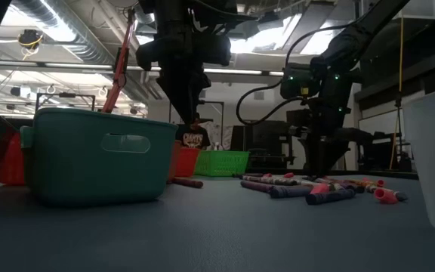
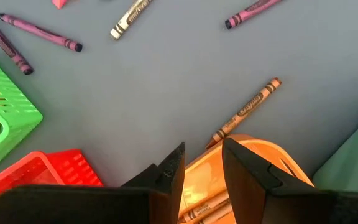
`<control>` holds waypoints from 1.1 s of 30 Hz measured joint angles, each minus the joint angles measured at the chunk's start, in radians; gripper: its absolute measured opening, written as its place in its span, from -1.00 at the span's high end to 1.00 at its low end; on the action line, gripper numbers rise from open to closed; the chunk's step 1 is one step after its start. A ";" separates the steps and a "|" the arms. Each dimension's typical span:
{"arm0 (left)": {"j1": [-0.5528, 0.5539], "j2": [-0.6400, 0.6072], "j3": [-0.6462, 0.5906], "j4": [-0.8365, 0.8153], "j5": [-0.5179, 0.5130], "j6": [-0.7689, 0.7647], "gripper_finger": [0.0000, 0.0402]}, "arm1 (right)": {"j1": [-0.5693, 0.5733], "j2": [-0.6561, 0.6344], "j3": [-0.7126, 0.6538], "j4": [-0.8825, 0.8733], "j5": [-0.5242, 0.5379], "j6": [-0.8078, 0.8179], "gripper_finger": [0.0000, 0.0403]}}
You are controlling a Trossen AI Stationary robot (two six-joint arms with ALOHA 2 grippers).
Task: Sort crayons
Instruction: Put the purple crayon into the white bin
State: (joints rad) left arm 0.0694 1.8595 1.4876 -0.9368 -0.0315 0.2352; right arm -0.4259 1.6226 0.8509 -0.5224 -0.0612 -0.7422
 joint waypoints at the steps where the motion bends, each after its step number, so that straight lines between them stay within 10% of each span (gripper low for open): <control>1: 0.000 0.000 0.000 0.005 0.000 0.000 0.55 | 0.000 0.000 0.000 0.000 0.000 0.000 0.39; 23: -0.001 0.000 0.000 0.083 0.000 0.001 0.55 | 0.000 0.071 0.006 0.034 0.006 0.000 0.39; 33: -0.001 0.000 0.000 0.103 0.000 0.001 0.55 | 0.000 0.070 0.003 0.029 -0.005 0.000 0.77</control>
State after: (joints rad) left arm 0.0689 1.8595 1.4879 -0.8340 -0.0315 0.2363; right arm -0.4255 1.6928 0.8539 -0.4934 -0.0658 -0.7425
